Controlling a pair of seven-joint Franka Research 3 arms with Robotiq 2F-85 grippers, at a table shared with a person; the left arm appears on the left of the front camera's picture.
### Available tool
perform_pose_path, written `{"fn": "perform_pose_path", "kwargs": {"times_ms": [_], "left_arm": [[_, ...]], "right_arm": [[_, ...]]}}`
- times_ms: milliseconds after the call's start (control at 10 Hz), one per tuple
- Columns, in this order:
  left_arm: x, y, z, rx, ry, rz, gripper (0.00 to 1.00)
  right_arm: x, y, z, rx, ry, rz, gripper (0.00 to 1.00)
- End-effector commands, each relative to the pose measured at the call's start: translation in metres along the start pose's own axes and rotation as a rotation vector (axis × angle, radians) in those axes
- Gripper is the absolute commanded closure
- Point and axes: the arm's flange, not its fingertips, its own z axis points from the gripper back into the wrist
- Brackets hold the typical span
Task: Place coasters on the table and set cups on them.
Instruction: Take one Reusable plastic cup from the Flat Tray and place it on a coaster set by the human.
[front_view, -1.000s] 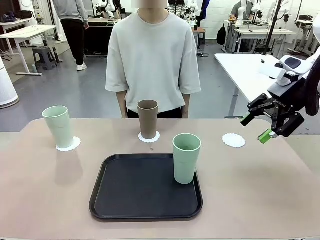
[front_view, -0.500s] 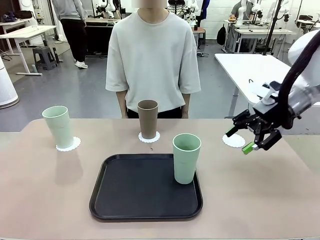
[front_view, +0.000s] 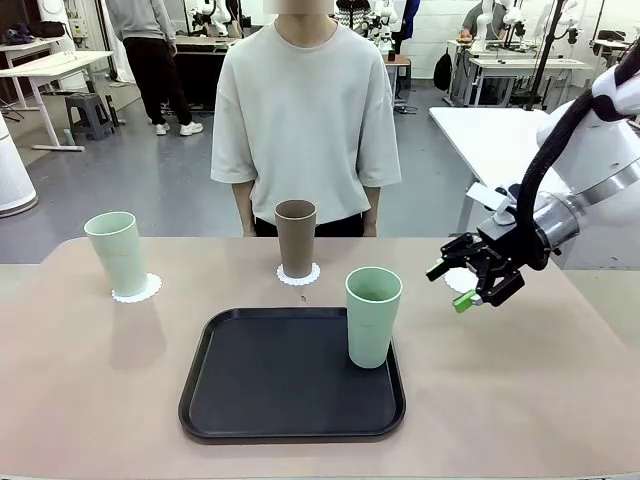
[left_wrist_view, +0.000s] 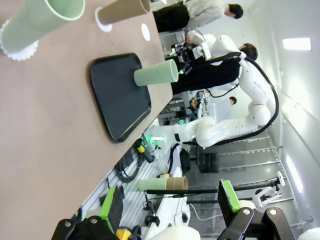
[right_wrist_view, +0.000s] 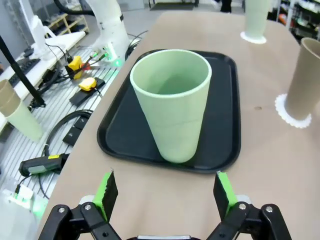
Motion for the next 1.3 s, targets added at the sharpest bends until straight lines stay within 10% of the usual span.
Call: {"fn": "perform_pose_path", "kwargs": {"times_ms": [0,600,1200], "left_arm": [[0.0,-0.004,-0.001,0.002,-0.023,0.017,0.0],[0.0,-0.004,-0.001,0.002,-0.023,0.017,0.0],[0.0,-0.004,-0.001,0.002,-0.023,0.017,0.0]], "right_arm": [[-0.005,-0.007,-0.008,0.031,-0.056,0.053,0.0],[-0.001,-0.002,-0.012,0.033,-0.03,0.025,0.0],[-0.022,-0.008,-0.021,-0.055,-0.232,0.071,0.0]]}}
